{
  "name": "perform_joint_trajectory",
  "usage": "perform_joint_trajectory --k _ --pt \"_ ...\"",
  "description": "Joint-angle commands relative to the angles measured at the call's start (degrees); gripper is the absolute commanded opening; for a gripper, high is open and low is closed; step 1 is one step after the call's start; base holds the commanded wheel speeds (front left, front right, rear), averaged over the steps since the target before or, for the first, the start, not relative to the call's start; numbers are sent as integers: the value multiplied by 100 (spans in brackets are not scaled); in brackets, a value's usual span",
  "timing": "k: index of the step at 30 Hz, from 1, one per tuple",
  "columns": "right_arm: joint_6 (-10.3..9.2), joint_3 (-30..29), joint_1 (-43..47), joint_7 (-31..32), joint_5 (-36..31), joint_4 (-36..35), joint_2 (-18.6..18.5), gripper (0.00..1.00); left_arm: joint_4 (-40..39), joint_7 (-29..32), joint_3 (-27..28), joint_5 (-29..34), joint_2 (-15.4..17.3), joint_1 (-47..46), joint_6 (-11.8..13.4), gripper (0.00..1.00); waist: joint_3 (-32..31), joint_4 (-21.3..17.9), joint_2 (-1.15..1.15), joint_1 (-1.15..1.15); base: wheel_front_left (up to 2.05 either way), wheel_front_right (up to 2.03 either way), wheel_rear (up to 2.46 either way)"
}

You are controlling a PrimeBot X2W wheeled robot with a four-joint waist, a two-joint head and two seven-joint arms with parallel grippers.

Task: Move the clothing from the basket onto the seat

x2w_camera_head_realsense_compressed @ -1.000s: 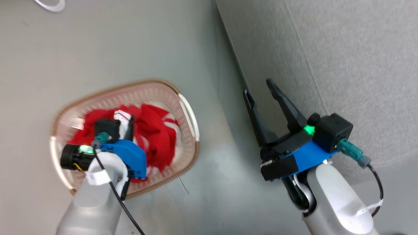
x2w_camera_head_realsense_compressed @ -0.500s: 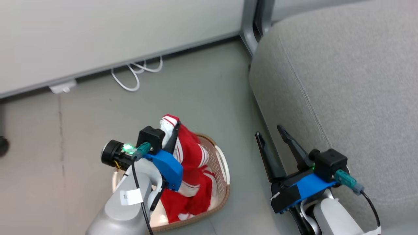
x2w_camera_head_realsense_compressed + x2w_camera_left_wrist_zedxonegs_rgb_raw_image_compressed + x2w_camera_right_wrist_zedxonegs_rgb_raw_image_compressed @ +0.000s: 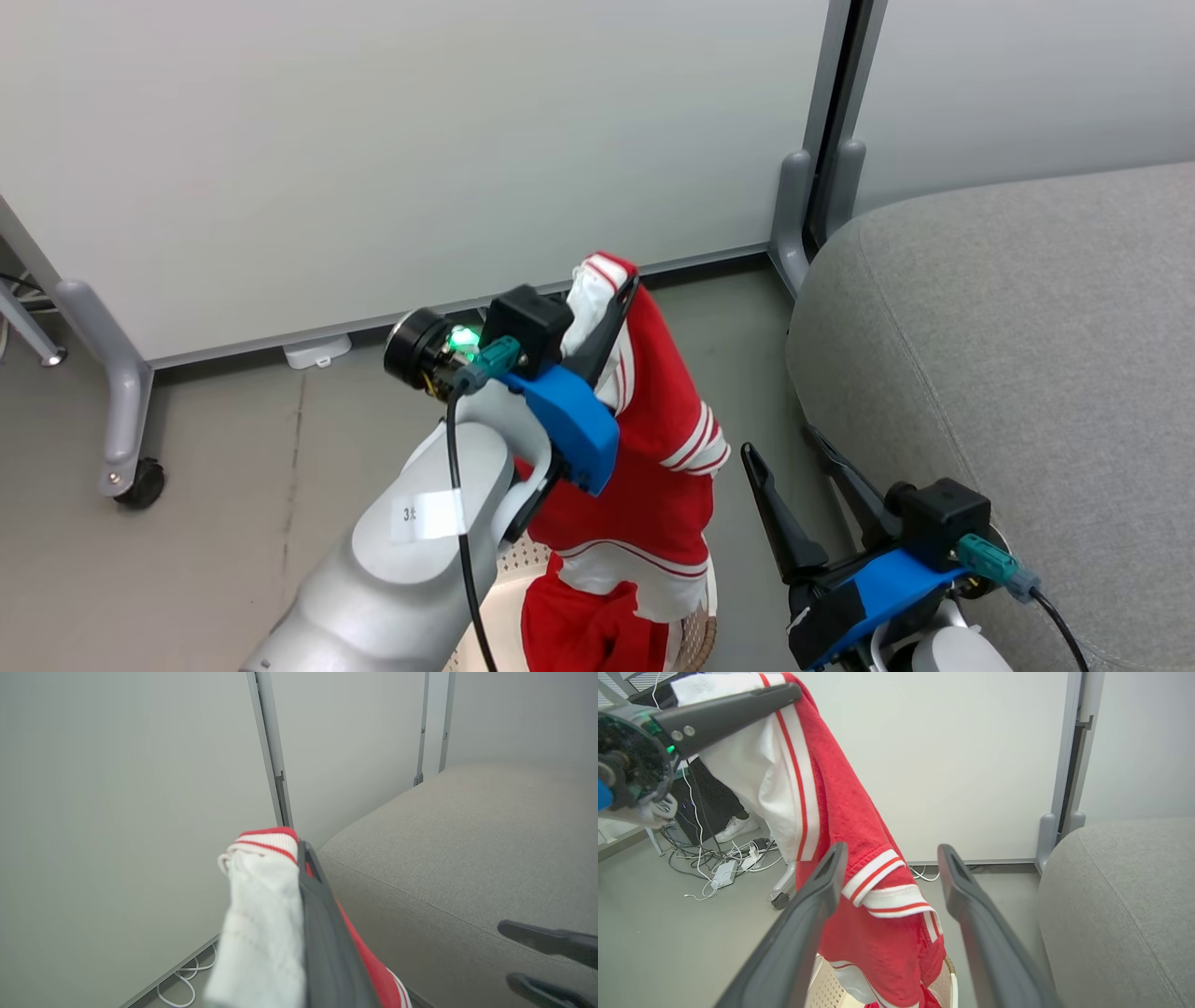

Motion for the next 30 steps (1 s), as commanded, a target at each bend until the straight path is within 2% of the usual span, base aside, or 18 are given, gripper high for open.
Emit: perform_joint_trajectory --k 1,9,17,30 --pt "3 1 77 38 -36 -50 -16 100 -59 21 -14 -58 -1 -97 46 0 -51 25 -1 2 0 0 0" --pt "3 -21 204 220 -134 -292 -17 100 -331 177 -229 -361 -2 -266 255 0 -168 -23 -1 2 0 0 0" --pt "3 23 208 363 -203 -425 -17 100 -350 134 -456 -538 -1 -183 318 0 -123 -60 -1 2 0 0 0" --pt "2 207 -715 1000 -392 -49 -16 100 -284 -23 -708 -698 -3 -239 340 0 91 5 -1 2 0 0 0"
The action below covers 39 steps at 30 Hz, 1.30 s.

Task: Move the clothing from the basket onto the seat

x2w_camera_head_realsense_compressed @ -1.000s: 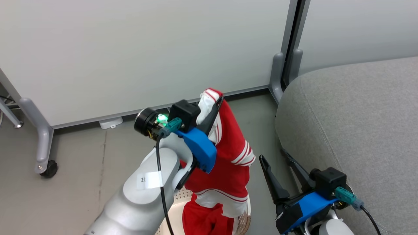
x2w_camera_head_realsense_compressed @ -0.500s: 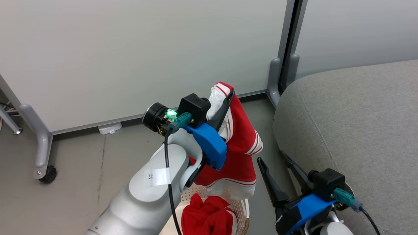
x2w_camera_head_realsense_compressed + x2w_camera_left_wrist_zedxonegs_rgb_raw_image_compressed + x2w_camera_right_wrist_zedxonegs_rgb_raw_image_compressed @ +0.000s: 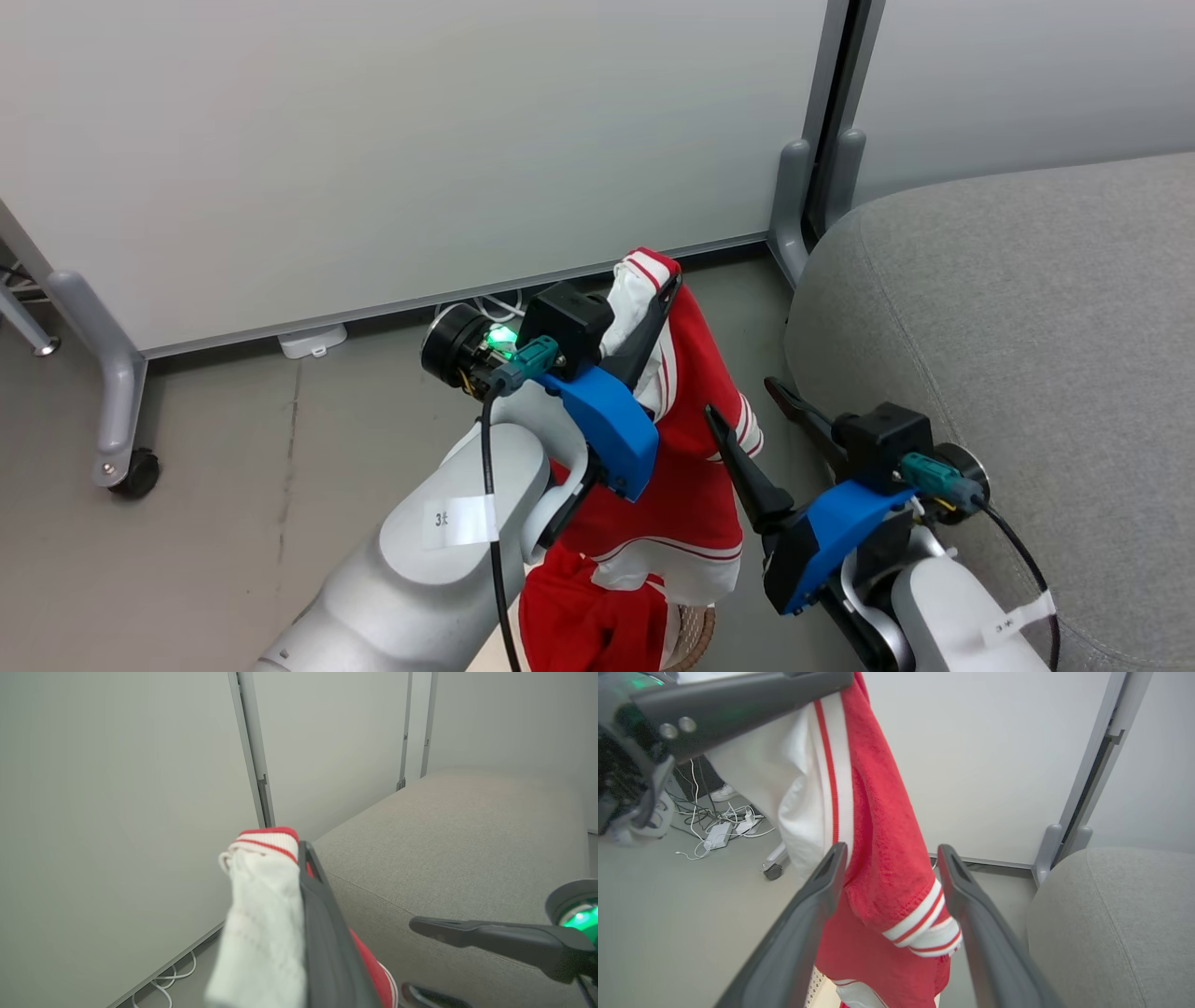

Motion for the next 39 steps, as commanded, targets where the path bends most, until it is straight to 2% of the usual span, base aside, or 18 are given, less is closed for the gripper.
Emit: perform_joint_trajectory --k 1,15,21,27,28,29,30,39 --pt "1 29 -144 66 23 88 -20 100 2 -49 -24 -36 0 -40 15 0 36 34 -1 0 0 0 0" --pt "1 646 -1582 215 445 1948 -224 100 -89 -90 -417 -315 0 -235 4 0 229 266 -1 0 0 0 0" --pt "1 1028 -2001 -2 769 2578 -289 100 -118 -114 -569 -411 -1 -295 24 0 236 314 -1 0 0 0 0" --pt "1 1503 -2352 -257 1290 3109 -192 100 -142 -172 -724 -553 -2 -328 47 0 201 330 -1 0 0 0 0" --pt "1 1586 -2395 -282 1381 3182 -175 84 -147 -183 -744 -564 -2 -330 62 0 193 329 -1 0 0 0 0" --pt "1 1662 -2449 -304 1470 3241 -167 30 -148 -189 -762 -593 -1 -333 69 0 189 328 -1 0 0 0 0" --pt "1 1746 -2496 -351 1541 3272 -163 0 -150 -194 -783 -609 0 -341 83 0 186 329 -1 0 0 0 0" --pt "1 2238 -2664 -707 2109 3624 -194 0 -28 -244 -919 -764 0 -364 131 0 91 277 -1 0 0 0 0"
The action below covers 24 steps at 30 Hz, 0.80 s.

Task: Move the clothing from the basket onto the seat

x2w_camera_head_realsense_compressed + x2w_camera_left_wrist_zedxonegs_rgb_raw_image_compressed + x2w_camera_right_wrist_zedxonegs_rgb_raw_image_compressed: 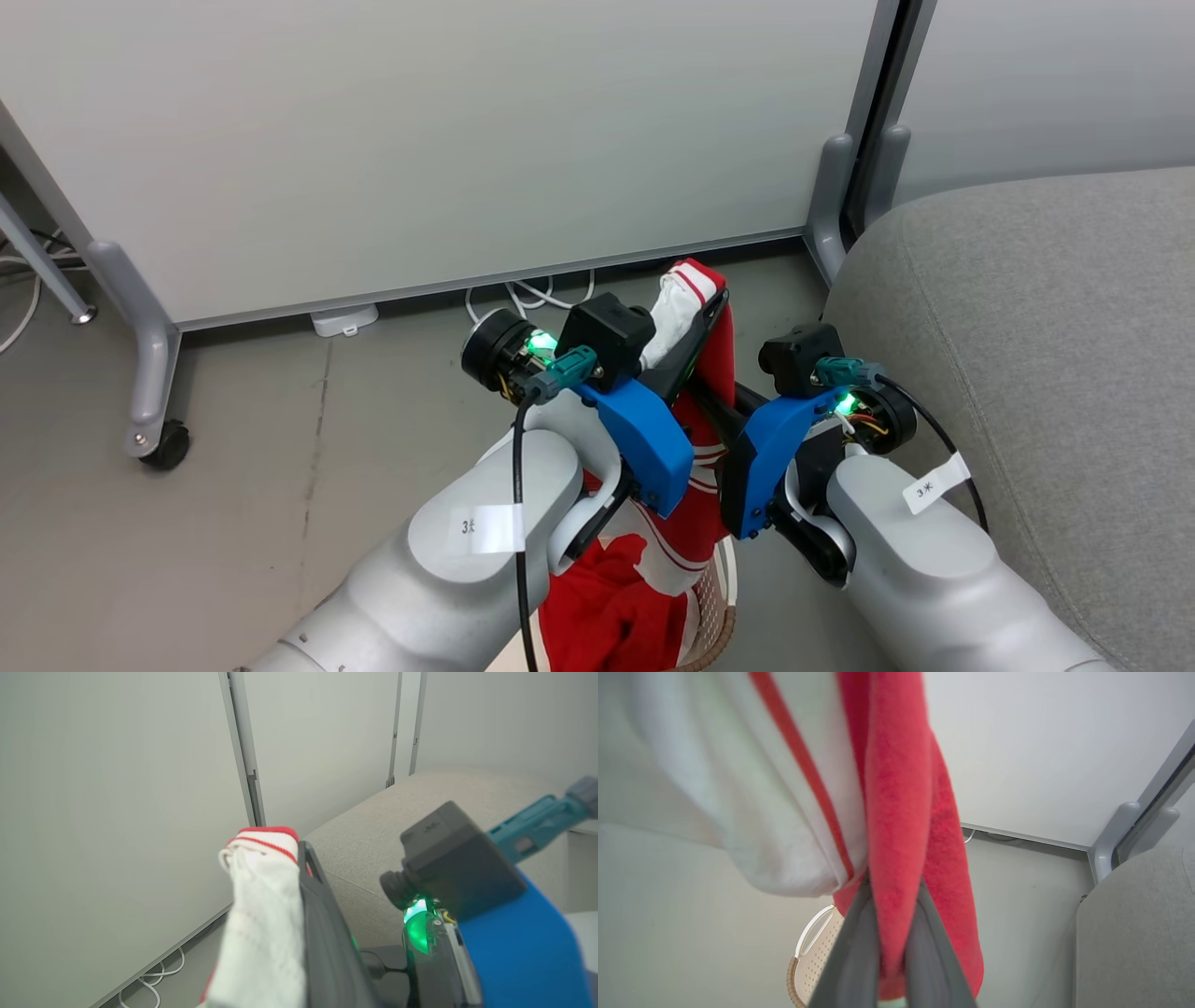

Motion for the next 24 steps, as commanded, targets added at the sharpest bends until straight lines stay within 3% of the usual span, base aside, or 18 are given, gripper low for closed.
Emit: perform_joint_trajectory --k 1,12,13,15,24 --pt "1 70 -131 -79 97 48 -16 0 32 -54 -14 -32 0 -74 30 0 -28 -25 0 -1 0 0 0" --pt "1 457 -235 -283 484 340 -51 0 164 -94 -88 -209 0 -69 60 0 -94 -90 0 -1 0 0 0" --pt "1 485 -240 -302 510 359 -50 0 170 -97 -103 -231 0 -60 59 20 -95 -91 0 -1 0 0 0" --pt "1 538 -245 -349 568 391 -50 0 183 -107 -139 -241 0 -27 64 100 -92 -92 0 -1 0 0 0" --pt "1 685 -332 -536 844 453 -97 0 89 -315 118 -339 185 602 154 100 -73 -123 0 -1 0 0 0"
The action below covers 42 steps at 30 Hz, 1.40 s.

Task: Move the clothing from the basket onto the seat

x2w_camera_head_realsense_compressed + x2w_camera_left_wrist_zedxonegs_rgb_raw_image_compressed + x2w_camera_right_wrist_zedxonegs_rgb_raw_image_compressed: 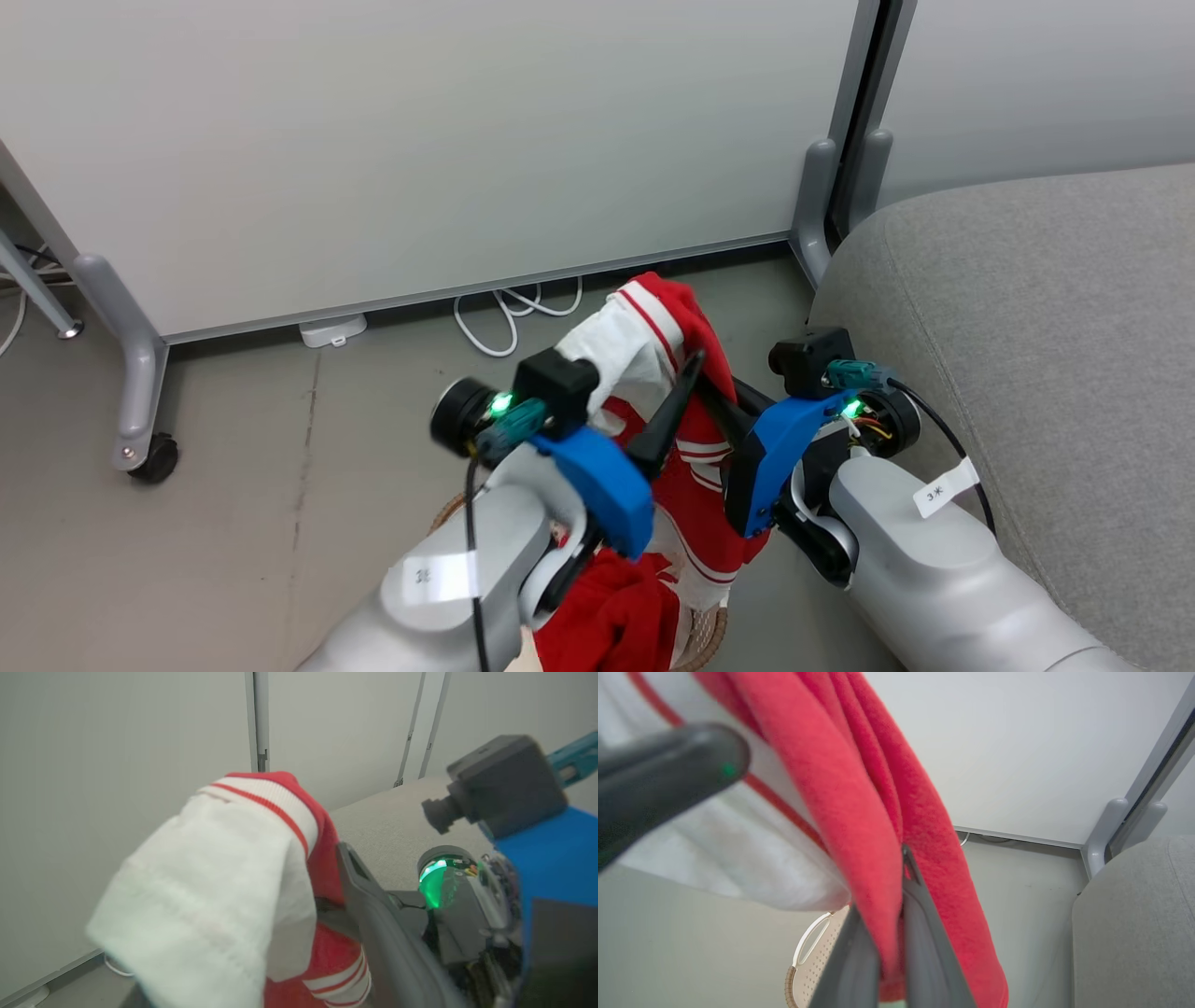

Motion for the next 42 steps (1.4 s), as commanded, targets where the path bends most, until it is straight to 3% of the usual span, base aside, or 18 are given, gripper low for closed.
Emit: perform_joint_trajectory --k 1,7,8,14,22,31,42 --pt "3 33 -114 -63 82 10 -35 0 -97 -50 132 16 155 266 53 100 11 -18 0 0 0 0 0" --pt "2 102 -169 -154 188 -14 -109 0 -814 -65 877 332 615 1214 188 100 68 -34 0 0 0 0 0" --pt "3 124 -183 -176 214 -21 -134 0 -1085 -69 1211 469 740 1486 232 100 75 -37 0 0 0 0 0" --pt "3 184 -170 -232 312 -25 -192 0 -1836 -68 2136 1059 937 2496 253 100 72 -36 0 0 0 0 0" --pt "2 242 -132 -282 421 28 -215 0 -2304 -66 3015 1696 768 3430 39 100 41 -46 0 0 0 0 0" --pt "2 307 -95 -328 490 67 -197 0 -2243 -65 3529 2114 497 3671 -263 100 32 -125 0 0 0 0 0" --pt "2 351 -228 -388 527 8 -190 0 -2203 -65 3862 2488 302 3663 -495 100 187 -921 0 0 0 0 0"
